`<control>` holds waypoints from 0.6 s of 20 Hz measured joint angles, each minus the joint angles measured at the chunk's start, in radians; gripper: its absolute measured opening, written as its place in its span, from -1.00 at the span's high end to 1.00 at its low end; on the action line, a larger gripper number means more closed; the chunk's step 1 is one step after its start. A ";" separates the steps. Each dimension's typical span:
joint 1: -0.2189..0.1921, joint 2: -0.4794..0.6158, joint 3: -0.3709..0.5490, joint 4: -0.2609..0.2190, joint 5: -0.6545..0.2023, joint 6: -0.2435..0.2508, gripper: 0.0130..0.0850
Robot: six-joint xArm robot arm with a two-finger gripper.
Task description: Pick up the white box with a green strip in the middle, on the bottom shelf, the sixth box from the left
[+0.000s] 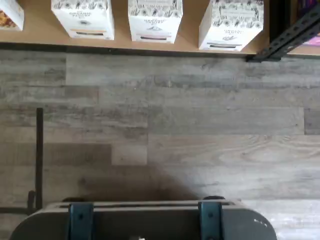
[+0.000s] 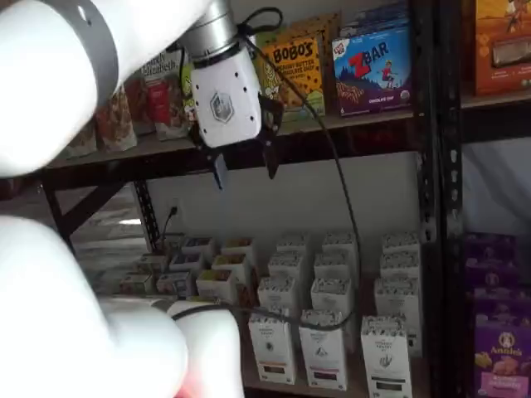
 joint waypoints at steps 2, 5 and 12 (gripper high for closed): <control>-0.022 -0.010 0.067 0.010 -0.070 -0.017 -1.00; -0.032 -0.018 0.154 0.012 -0.167 -0.023 -1.00; -0.034 0.020 0.346 -0.002 -0.410 -0.010 -1.00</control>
